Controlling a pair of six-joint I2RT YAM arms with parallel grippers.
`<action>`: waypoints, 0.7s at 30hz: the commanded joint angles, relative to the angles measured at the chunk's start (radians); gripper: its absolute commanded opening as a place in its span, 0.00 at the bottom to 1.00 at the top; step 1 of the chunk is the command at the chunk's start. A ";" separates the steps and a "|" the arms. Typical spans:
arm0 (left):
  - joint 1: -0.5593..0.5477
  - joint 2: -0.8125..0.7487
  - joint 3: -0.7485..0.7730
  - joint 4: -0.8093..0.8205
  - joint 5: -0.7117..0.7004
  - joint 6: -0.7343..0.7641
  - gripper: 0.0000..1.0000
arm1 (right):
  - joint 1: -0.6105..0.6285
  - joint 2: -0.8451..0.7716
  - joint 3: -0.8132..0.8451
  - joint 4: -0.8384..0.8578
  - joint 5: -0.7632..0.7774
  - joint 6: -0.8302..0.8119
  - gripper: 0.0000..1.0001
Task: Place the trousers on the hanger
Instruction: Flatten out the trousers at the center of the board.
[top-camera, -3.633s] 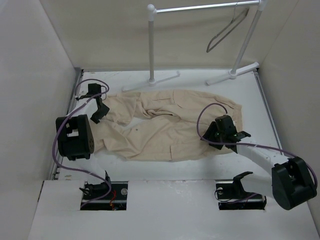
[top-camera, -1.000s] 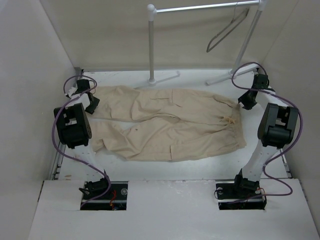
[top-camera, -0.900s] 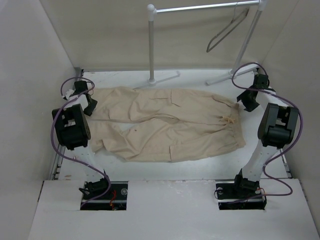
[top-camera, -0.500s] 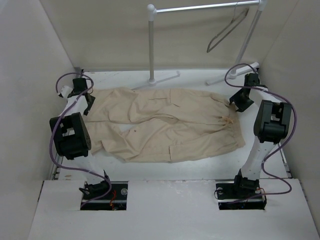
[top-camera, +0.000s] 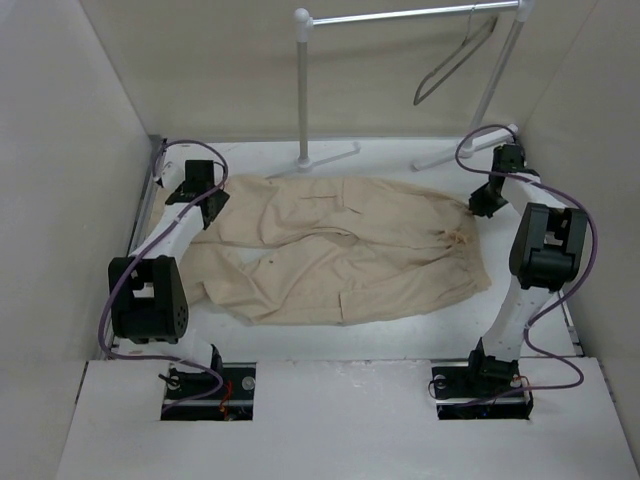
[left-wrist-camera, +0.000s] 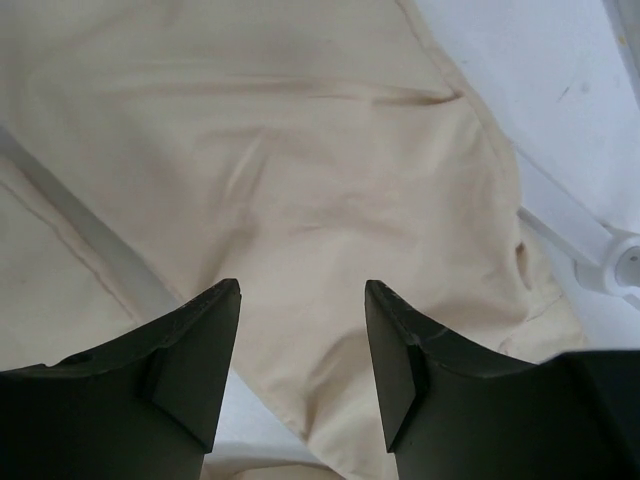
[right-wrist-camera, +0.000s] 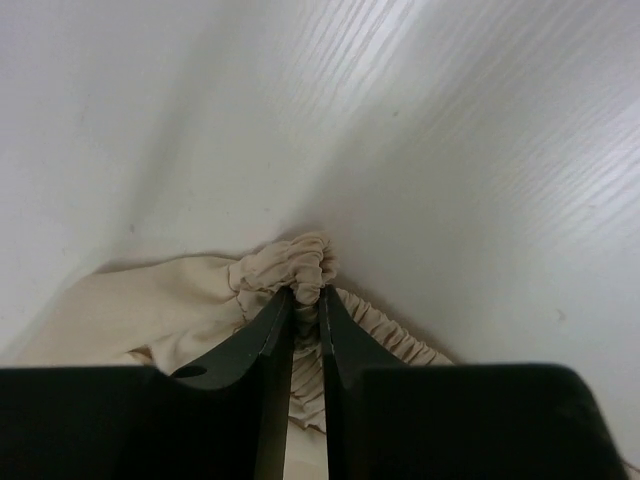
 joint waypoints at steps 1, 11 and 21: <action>0.033 -0.085 -0.066 -0.017 0.021 -0.002 0.51 | -0.063 -0.084 0.013 0.009 0.107 0.003 0.14; 0.196 -0.439 -0.323 -0.221 0.006 0.096 0.52 | -0.098 -0.171 0.014 0.075 0.119 0.001 0.74; 0.363 -0.659 -0.516 -0.458 0.050 0.044 0.53 | 0.328 -0.624 -0.351 0.202 0.093 0.089 0.66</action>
